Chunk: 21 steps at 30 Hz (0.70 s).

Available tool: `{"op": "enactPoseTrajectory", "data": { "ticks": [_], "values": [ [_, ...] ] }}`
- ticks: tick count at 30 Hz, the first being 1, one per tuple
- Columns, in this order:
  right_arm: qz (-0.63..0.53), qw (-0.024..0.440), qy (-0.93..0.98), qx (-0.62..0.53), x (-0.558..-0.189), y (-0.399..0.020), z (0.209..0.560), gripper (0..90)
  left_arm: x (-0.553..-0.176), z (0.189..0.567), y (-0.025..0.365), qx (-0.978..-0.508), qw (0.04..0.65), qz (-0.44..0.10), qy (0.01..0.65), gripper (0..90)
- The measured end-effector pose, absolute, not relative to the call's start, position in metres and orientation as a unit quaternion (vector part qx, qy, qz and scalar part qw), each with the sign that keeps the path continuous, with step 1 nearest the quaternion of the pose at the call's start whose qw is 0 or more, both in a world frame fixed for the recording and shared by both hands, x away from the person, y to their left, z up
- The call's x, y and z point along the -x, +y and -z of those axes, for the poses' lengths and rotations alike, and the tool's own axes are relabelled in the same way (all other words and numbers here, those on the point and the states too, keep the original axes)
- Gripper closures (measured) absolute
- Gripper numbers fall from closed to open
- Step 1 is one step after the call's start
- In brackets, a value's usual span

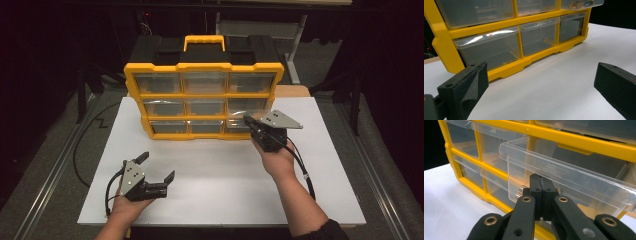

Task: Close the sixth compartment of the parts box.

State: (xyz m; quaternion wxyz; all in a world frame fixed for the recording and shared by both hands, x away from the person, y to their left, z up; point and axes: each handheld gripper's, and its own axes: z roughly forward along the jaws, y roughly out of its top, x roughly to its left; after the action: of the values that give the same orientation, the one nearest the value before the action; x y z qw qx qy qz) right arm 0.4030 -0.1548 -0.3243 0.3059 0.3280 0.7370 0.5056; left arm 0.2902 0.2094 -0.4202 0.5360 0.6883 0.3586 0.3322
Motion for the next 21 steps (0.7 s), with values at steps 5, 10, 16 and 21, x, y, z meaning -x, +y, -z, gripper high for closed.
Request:
{"op": "enactPoseTrajectory", "data": {
  "ticks": [5,10,16,21],
  "values": [
    [-0.502,0.31,0.737,-0.331,-0.407,-0.154,0.323,90.0,-0.29,0.42,0.21,-0.687,0.537,-0.333,0.359,0.4],
    [-0.499,0.312,0.737,-0.332,-0.412,-0.154,0.322,90.0,-0.29,0.42,0.21,-0.687,0.537,-0.333,0.359,0.4],
    [-0.495,0.318,0.739,-0.329,-0.419,-0.151,0.322,90.0,-0.289,0.42,0.21,-0.685,0.539,-0.333,0.359,0.4],
    [-0.491,0.321,0.742,-0.325,-0.423,-0.15,0.321,90.0,-0.289,0.42,0.21,-0.685,0.539,-0.333,0.36,0.4]
  ]
}}
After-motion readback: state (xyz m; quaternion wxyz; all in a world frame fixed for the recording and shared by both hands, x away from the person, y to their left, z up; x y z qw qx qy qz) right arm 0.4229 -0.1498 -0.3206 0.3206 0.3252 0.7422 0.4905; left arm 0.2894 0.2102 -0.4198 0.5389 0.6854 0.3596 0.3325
